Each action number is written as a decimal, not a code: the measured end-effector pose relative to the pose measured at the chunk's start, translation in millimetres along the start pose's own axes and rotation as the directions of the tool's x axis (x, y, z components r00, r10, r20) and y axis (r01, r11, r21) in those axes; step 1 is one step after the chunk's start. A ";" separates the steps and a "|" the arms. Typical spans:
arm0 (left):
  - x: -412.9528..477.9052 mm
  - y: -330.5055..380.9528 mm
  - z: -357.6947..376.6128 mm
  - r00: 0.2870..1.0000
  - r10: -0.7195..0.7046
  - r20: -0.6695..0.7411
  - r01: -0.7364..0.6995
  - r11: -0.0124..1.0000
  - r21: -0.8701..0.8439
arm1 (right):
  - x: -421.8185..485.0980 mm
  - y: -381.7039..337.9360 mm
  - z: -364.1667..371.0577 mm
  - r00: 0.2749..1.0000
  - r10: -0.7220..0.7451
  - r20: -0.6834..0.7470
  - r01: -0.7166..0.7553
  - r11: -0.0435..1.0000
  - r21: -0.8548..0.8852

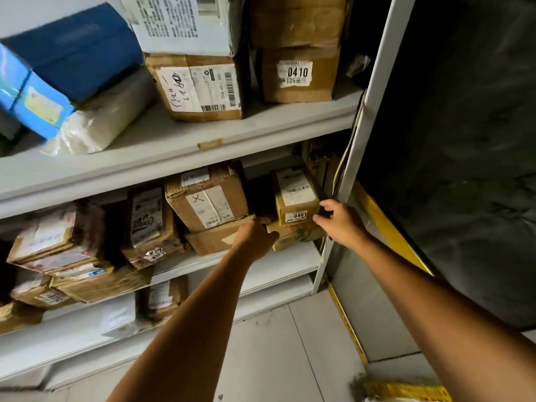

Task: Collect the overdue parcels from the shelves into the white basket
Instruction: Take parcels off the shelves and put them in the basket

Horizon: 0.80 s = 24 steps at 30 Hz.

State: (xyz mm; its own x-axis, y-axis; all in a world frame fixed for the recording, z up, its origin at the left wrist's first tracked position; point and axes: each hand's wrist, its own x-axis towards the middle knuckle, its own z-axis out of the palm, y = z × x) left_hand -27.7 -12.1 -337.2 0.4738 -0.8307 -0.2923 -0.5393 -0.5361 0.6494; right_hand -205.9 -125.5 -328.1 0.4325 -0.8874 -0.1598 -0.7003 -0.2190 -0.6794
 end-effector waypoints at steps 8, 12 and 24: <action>45.8 5.9 34.6 0.992 0.004 -0.123 -0.055 0.907 -0.417 | 45.5 18.7 26.5 0.989 0.100 -0.113 -0.066 0.960 0.272; 62.1 6.8 40.3 0.992 -0.028 -0.127 -0.031 0.899 -0.436 | 59.2 24.3 33.3 0.989 0.118 -0.087 -0.084 0.943 0.322; 42.8 -1.6 45.5 0.996 -0.071 -0.051 0.021 0.761 -0.648 | 37.8 32.4 32.9 0.993 0.113 -0.047 -0.080 0.891 0.447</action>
State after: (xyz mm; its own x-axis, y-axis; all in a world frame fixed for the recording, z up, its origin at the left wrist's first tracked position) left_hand -38.3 -53.6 -382.8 0.5458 -0.7820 -0.3010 0.0506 -0.3278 0.9434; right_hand -193.6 -152.8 -379.8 0.3237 -0.9244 -0.2017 -0.4047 0.0575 -0.9127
